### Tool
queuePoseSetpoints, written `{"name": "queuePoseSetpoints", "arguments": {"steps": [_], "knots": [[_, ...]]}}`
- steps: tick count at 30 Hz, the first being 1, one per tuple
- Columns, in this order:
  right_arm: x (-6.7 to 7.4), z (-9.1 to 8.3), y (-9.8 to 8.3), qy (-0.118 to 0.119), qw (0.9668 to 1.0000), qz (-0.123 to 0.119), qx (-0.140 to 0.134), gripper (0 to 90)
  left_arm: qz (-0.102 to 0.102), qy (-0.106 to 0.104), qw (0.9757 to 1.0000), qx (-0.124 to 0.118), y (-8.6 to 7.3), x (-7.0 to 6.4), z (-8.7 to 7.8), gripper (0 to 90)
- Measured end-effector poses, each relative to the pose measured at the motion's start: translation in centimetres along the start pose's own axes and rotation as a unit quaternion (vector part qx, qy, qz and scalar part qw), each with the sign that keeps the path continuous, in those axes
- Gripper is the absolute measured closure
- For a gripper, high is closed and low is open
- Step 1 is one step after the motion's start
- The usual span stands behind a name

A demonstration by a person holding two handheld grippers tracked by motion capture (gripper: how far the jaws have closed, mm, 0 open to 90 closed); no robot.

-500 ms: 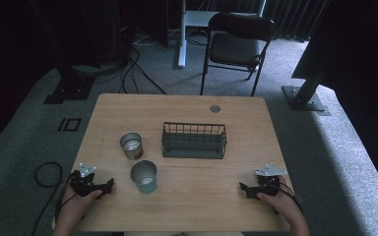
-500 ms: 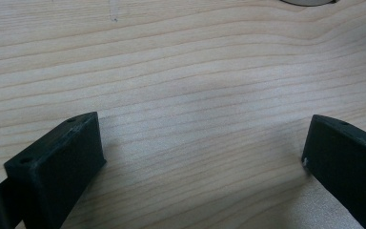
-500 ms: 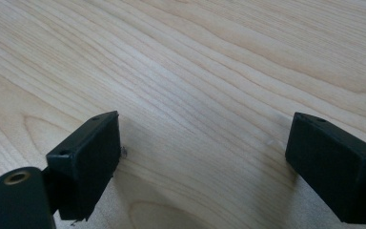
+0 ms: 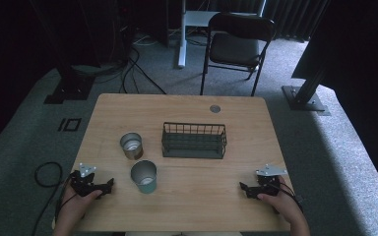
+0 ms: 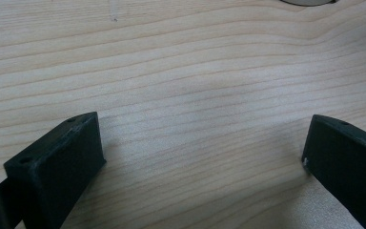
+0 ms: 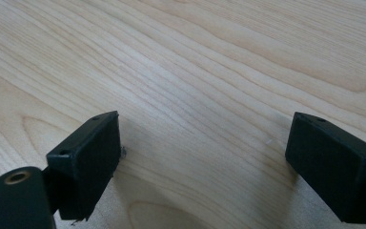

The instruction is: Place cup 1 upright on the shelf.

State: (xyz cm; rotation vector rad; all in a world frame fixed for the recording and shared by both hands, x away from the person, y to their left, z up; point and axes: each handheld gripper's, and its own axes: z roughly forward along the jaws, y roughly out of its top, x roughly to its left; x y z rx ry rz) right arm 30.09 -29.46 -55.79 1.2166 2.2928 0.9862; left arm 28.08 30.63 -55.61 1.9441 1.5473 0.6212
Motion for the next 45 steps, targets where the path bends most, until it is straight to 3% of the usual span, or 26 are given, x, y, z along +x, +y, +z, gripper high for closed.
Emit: {"name": "queuePoseSetpoints", "arguments": {"steps": [10,14,27,45], "knots": [[0.1,0.0,0.0,0.001,1.0000,0.006,-0.002,11.4,0.001,-0.001,1.0000,0.000,0.0,0.0,0.0,0.6],[0.3,-0.1,0.1,0.016,0.9997,0.007,-0.014,13.4,0.001,-0.001,1.0000,0.000,0.0,0.0,0.0,0.6],[1.2,-0.1,1.4,0.027,0.9993,-0.014,-0.020,13.3,0.001,-0.001,1.0000,0.000,0.0,0.0,0.0,0.6],[3.3,0.9,3.1,0.070,0.9960,-0.042,-0.035,12.9,0.001,0.000,1.0000,0.000,0.0,0.0,0.0,0.6]]}}
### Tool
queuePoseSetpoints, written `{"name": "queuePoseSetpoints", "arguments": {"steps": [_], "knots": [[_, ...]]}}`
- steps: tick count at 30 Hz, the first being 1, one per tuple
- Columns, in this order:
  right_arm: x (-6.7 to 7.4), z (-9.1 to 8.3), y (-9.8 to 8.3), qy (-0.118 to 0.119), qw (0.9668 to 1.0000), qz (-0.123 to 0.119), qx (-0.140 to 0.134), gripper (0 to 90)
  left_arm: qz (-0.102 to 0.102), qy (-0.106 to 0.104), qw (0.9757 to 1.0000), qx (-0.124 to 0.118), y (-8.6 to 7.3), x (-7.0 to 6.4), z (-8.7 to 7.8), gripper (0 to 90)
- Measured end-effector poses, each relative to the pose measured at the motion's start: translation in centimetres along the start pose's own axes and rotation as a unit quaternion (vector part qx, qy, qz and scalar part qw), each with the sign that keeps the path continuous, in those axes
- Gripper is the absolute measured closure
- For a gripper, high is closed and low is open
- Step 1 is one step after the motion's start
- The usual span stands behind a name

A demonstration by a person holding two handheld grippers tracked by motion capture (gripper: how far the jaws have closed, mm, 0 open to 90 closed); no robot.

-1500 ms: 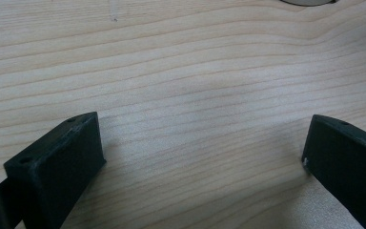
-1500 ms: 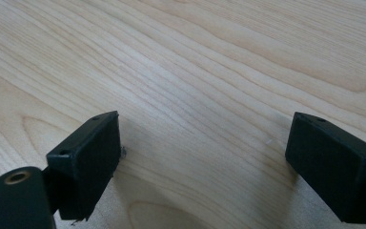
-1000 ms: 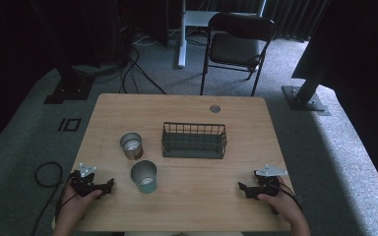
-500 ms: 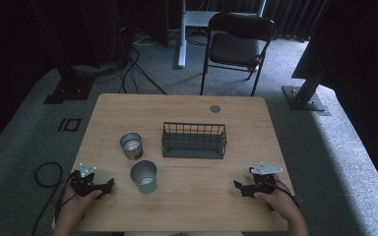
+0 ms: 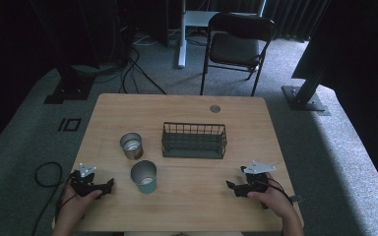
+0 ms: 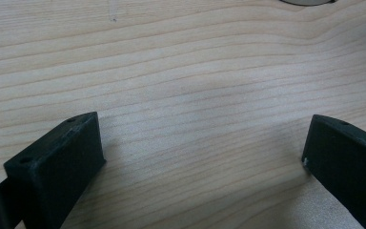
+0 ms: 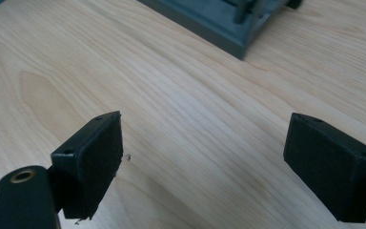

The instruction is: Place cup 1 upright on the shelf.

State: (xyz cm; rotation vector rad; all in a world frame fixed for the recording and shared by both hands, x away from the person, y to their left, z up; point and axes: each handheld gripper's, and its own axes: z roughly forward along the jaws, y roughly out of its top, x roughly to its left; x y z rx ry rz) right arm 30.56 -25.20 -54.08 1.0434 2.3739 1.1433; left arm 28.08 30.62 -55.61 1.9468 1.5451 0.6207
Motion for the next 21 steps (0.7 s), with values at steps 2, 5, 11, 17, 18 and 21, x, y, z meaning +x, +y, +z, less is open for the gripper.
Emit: {"name": "queuePoseSetpoints", "arguments": {"steps": [2,5,11,17,18,21], "knots": [[0.3,0.3,0.2,0.005,1.0000,-0.005,-0.001,12.9,0.000,0.000,1.0000,0.000,0.0,0.0,0.0,0.6],[0.7,0.6,0.6,0.012,0.9999,-0.009,-0.003,12.9,0.000,0.000,1.0000,0.000,0.0,0.0,0.0,0.6],[1.4,1.3,1.2,0.024,0.9995,-0.019,-0.004,12.9,0.000,0.000,1.0000,0.000,0.0,0.0,0.0,0.6],[2.2,2.1,1.8,0.038,0.9988,-0.030,-0.006,12.9,0.000,0.000,1.0000,0.000,0.0,0.0,0.0,0.6],[2.3,2.2,1.9,0.040,0.9987,-0.032,-0.007,12.9,0.000,0.000,1.0000,0.000,0.0,0.0,0.0,0.6],[2.7,2.5,2.2,0.047,0.9982,-0.036,-0.007,12.9,0.000,0.000,1.0000,0.000,0.0,0.0,0.0,0.6]]}}
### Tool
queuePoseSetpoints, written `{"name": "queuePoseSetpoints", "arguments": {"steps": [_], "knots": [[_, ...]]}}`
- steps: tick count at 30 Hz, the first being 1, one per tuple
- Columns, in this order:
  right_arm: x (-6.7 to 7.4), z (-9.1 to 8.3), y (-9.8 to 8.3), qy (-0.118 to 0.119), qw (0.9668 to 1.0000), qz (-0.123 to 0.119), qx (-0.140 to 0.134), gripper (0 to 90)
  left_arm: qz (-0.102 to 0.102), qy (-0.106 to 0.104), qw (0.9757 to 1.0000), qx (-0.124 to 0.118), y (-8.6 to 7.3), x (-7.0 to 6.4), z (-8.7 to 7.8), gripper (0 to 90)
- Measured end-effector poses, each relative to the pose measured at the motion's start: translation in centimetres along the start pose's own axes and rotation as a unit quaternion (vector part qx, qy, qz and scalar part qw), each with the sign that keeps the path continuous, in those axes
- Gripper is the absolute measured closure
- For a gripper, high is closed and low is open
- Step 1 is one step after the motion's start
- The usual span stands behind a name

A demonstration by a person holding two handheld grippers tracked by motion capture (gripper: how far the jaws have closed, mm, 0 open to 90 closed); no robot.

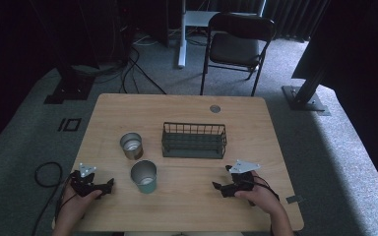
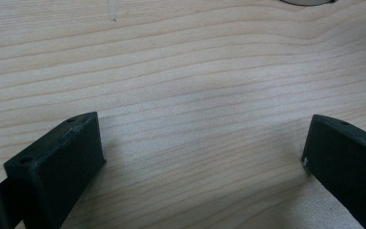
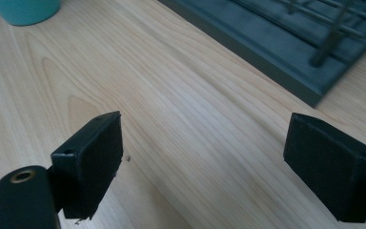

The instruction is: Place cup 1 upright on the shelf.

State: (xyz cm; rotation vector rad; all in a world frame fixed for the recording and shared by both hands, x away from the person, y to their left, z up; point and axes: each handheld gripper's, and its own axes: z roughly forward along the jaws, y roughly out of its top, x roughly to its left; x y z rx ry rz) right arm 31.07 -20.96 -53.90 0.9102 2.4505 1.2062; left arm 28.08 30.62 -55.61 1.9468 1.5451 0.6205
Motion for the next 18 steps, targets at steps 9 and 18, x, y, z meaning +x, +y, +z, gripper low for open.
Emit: {"name": "queuePoseSetpoints", "arguments": {"steps": [9,18], "knots": [[1.5,1.4,1.3,0.026,0.9994,-0.024,0.000,12.9,0.000,0.000,1.0000,0.000,0.0,0.0,0.0,0.6],[2.6,2.6,2.3,0.044,0.9984,-0.036,-0.003,12.9,0.000,0.000,1.0000,0.000,0.0,0.0,0.0,0.6]]}}
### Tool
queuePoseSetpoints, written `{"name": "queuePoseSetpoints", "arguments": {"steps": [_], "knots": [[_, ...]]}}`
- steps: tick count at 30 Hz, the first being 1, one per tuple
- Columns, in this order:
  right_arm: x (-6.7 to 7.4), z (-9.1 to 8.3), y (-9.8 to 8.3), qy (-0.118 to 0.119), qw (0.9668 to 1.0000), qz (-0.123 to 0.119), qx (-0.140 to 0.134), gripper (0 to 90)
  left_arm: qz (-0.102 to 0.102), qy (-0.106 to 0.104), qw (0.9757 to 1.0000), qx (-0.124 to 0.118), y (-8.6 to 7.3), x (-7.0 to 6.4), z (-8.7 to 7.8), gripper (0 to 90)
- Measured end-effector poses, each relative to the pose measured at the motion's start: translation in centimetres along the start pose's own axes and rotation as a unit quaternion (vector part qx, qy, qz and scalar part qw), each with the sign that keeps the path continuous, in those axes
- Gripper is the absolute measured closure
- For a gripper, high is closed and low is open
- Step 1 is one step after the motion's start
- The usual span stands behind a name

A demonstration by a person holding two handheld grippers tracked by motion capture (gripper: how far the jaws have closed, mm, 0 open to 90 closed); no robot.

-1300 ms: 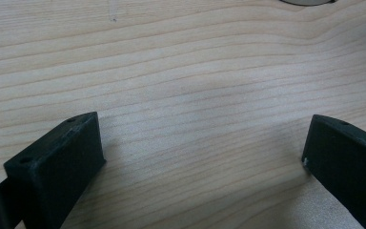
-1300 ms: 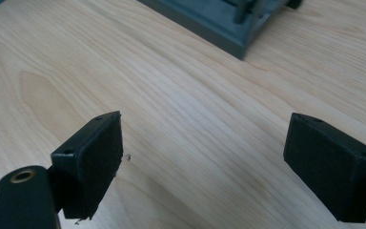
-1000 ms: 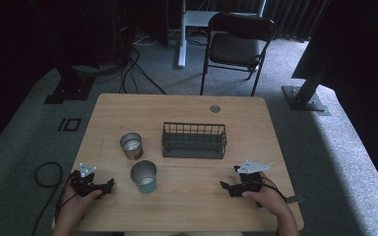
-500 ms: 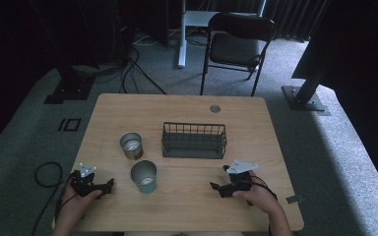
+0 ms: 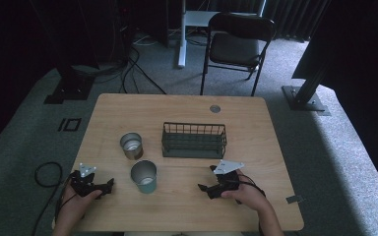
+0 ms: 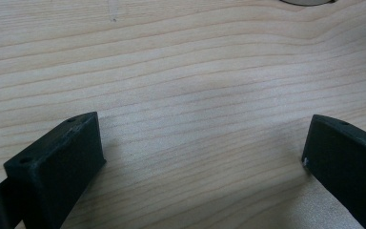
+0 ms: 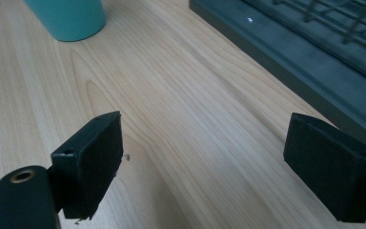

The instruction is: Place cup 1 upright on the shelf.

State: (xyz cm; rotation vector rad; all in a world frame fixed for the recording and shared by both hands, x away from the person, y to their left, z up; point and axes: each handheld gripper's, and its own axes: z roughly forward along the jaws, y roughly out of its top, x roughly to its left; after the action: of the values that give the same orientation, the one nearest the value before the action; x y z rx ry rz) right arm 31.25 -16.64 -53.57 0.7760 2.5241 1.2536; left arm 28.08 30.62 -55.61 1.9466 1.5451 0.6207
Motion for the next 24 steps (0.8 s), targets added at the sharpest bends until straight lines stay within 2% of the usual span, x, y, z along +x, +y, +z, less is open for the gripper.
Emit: {"name": "queuePoseSetpoints", "arguments": {"steps": [13,24], "knots": [[1.3,1.5,1.3,0.023,0.9995,-0.022,0.000,12.9,0.000,0.000,1.0000,0.000,0.0,0.0,0.0,0.6],[2.9,2.8,2.7,0.050,0.9978,-0.043,-0.006,13.0,0.000,0.000,1.0000,0.000,0.0,0.0,0.0,0.6]]}}
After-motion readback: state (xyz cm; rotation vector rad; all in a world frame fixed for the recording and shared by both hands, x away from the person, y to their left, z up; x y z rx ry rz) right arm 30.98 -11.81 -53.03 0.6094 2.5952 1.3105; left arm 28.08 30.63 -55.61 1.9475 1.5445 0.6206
